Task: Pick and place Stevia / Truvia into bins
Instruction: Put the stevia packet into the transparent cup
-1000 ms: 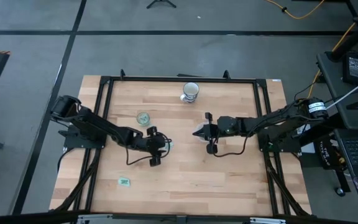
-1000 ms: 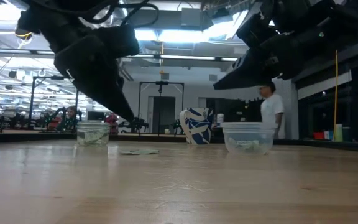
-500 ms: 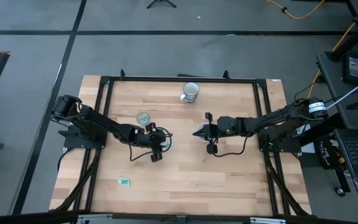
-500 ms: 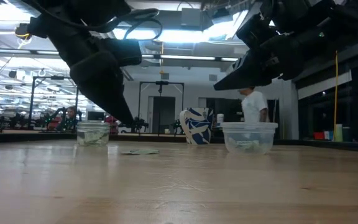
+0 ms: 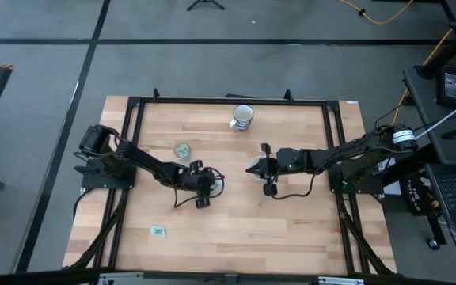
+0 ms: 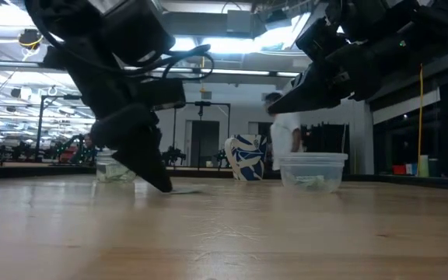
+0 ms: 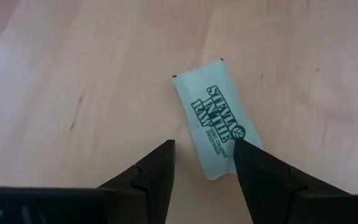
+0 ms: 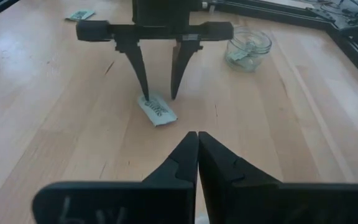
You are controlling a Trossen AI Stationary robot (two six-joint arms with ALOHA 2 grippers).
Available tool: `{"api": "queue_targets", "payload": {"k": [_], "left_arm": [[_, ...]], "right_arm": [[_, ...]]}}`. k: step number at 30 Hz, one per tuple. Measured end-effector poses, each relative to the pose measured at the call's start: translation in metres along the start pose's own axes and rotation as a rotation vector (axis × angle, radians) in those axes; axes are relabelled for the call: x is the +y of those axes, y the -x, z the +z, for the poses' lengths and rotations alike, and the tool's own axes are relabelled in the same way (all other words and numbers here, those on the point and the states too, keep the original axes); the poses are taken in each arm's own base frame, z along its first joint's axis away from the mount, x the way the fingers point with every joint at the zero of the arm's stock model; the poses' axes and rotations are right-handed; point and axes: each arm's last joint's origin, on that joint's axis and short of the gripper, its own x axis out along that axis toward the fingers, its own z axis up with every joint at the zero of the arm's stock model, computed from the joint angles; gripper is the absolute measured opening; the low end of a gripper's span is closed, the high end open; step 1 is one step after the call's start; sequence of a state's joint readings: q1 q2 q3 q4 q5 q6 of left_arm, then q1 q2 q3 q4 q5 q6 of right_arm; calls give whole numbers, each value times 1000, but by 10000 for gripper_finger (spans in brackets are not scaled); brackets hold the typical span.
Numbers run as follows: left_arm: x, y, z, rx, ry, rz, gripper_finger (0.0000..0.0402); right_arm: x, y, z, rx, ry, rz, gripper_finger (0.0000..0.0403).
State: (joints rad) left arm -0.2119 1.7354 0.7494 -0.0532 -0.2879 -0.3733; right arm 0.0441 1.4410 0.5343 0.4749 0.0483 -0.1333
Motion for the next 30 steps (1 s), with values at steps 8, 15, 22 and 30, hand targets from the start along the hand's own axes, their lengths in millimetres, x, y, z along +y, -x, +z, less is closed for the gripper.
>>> {"api": "queue_targets", "payload": {"k": [8, 15, 22, 30], "left_arm": [[-2, -2, 0, 10, -1, -60, 137], [-1, -2, -1, 37, 3, -100, 66], [-2, -2, -1, 54, -11, -149, 5], [-3, 8, 1, 43, -83, -214, 2]], "right_arm": [[0, 0, 0, 0, 1, 0, 16], [0, 0, 0, 1, 2, 0, 17], [0, 0, 0, 1, 2, 0, 17], [0, 0, 0, 2, 2, 0, 17]]}}
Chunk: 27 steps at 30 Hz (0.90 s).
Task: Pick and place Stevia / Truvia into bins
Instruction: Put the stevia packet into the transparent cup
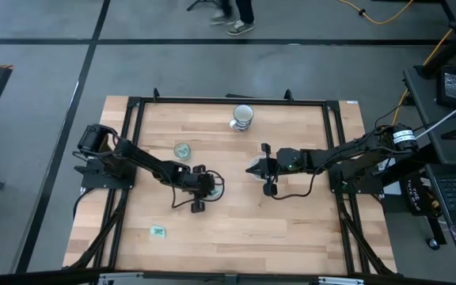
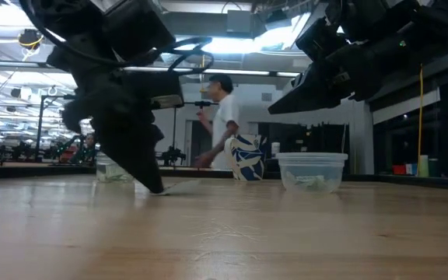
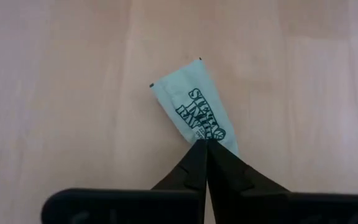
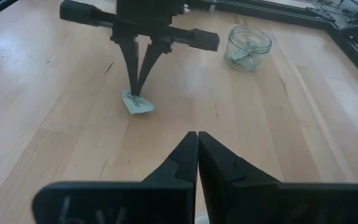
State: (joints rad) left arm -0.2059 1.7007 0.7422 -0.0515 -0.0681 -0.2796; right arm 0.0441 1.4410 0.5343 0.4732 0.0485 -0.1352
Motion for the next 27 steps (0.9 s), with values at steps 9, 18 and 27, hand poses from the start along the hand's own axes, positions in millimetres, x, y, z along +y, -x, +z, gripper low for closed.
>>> {"api": "queue_targets", "payload": {"k": [9, 18, 27], "left_arm": [[-1, 43, 13, -107, -105, -16, 2], [0, 68, 17, -161, -241, -5, 2], [1, 69, 14, -154, -273, 4, 2]], "right_arm": [[1, 0, -3, 32, -1, 5, 17], [1, 0, -3, 35, -1, 5, 16], [4, 0, -3, 36, 5, 16, 16]]}}
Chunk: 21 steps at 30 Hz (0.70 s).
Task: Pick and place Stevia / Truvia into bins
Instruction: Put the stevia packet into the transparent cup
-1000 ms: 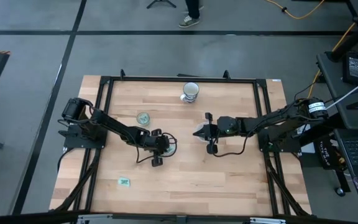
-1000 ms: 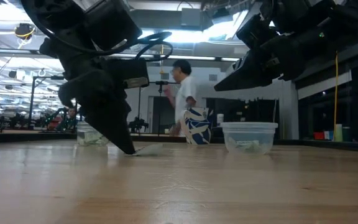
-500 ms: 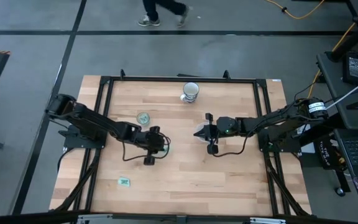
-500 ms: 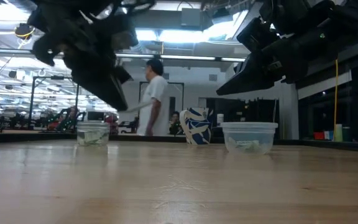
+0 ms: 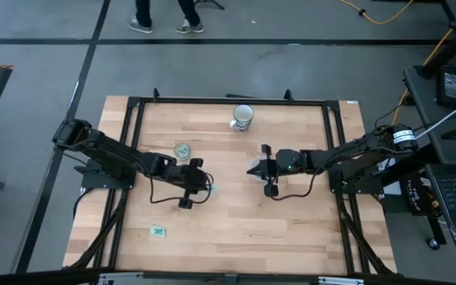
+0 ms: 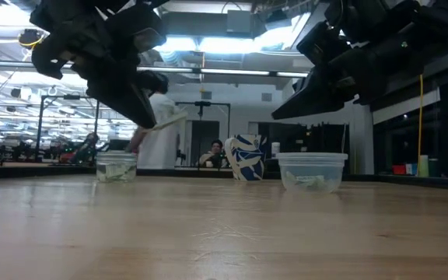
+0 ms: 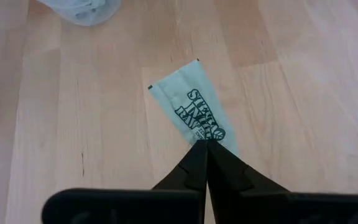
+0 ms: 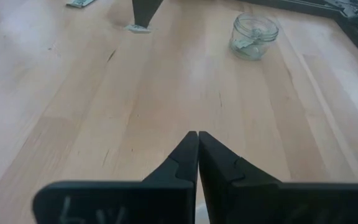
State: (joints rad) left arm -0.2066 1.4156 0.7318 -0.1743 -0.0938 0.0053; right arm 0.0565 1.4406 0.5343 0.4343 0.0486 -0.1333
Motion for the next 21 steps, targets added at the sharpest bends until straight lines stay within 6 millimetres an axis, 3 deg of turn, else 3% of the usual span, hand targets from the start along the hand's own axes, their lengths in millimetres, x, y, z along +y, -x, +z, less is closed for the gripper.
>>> {"api": "queue_targets", "payload": {"k": [9, 21], "left_arm": [[-1, -7, -32, -125, 56, -8, 2], [3, 27, -58, -343, 80, -8, 2]], "right_arm": [[2, 0, 0, -2, 5, 6, 16], [2, 0, 1, -11, 7, 5, 16]]}}
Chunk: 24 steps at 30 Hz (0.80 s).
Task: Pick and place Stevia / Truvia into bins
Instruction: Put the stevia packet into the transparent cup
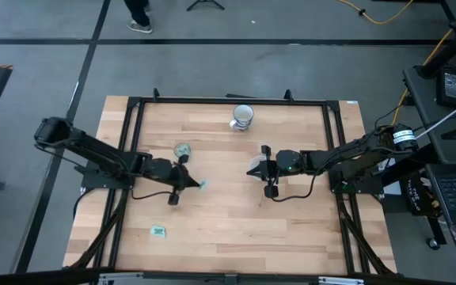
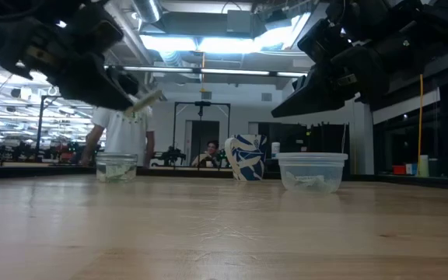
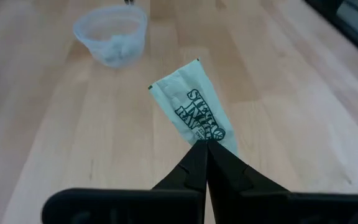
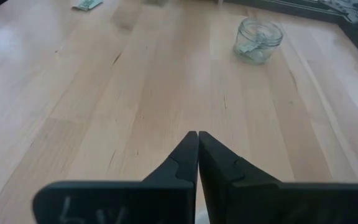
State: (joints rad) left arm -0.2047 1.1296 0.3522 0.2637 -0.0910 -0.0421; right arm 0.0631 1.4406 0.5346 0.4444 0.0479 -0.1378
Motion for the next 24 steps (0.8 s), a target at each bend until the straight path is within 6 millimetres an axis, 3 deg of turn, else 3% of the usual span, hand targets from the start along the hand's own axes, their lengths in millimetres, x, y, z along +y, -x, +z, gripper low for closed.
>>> {"api": "queue_targets", "payload": {"k": [13, 24], "left_arm": [[13, 35, 2, -131, 34, 45, 2], [34, 41, -20, 66, 197, 374, 2]], "right_arm": [[0, 0, 0, 4, 2, 1, 16], [0, 0, -1, 8, 3, 1, 16]]}}
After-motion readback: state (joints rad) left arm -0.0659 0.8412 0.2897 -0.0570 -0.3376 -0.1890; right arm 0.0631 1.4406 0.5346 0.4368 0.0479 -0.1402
